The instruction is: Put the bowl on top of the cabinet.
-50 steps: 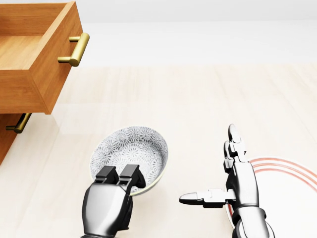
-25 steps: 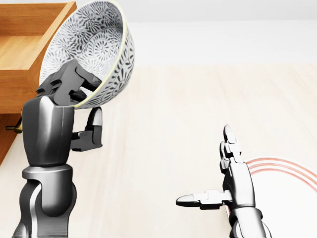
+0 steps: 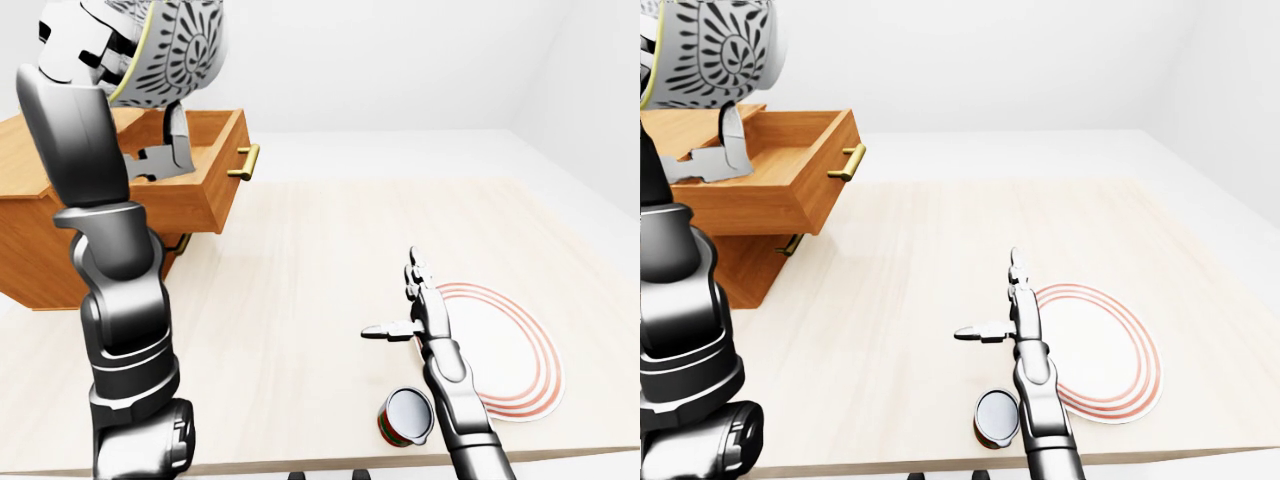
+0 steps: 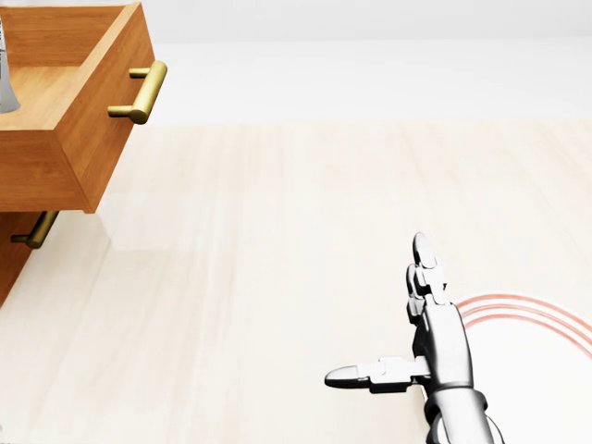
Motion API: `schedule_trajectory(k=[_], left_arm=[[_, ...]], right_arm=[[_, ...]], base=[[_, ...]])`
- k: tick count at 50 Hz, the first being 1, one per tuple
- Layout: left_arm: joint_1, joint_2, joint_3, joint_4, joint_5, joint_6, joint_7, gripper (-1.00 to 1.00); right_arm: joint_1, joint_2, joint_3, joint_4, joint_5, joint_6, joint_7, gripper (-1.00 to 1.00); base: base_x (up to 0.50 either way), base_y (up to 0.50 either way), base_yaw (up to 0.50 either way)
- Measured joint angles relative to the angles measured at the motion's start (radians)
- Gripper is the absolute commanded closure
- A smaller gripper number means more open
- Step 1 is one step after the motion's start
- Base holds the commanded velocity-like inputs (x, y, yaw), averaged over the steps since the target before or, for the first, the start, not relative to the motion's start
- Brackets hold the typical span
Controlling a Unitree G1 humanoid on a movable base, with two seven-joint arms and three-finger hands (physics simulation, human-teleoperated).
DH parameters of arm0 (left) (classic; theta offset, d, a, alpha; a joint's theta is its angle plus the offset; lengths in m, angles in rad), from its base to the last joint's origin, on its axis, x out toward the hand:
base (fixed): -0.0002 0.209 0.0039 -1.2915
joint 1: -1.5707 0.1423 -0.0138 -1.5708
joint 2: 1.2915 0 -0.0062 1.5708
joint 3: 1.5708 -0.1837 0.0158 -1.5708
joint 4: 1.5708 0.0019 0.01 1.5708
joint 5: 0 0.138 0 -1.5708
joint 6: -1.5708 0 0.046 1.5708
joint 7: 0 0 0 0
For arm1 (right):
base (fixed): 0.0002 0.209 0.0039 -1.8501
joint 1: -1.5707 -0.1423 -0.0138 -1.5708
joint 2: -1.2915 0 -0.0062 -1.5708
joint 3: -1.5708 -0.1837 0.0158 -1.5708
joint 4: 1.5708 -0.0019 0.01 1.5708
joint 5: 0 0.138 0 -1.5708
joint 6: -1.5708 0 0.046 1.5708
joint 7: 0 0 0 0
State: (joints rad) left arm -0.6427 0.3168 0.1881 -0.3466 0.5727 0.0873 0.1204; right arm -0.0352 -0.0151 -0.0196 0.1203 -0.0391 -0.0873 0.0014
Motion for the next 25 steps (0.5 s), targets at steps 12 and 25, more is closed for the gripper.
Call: schedule_trajectory(k=[12, 25], left_arm=[[-0.060, 0.173, 0.097, 0.134, -0.108, 0.000, 0.083, 0.98], [-0.047, 0.331, 0.179, 0.347, -0.186, -0.003, 0.194, 0.98]], right_arm=[[0.005, 0.002, 0.004, -0.007, -0.006, 0.000, -0.001, -1.00], [0.016, 0.003, 0.007, -0.028, -0.012, 0.000, -0.004, -1.00]], base=[[0.00, 0.00, 0.00], [0.00, 0.00, 0.00]])
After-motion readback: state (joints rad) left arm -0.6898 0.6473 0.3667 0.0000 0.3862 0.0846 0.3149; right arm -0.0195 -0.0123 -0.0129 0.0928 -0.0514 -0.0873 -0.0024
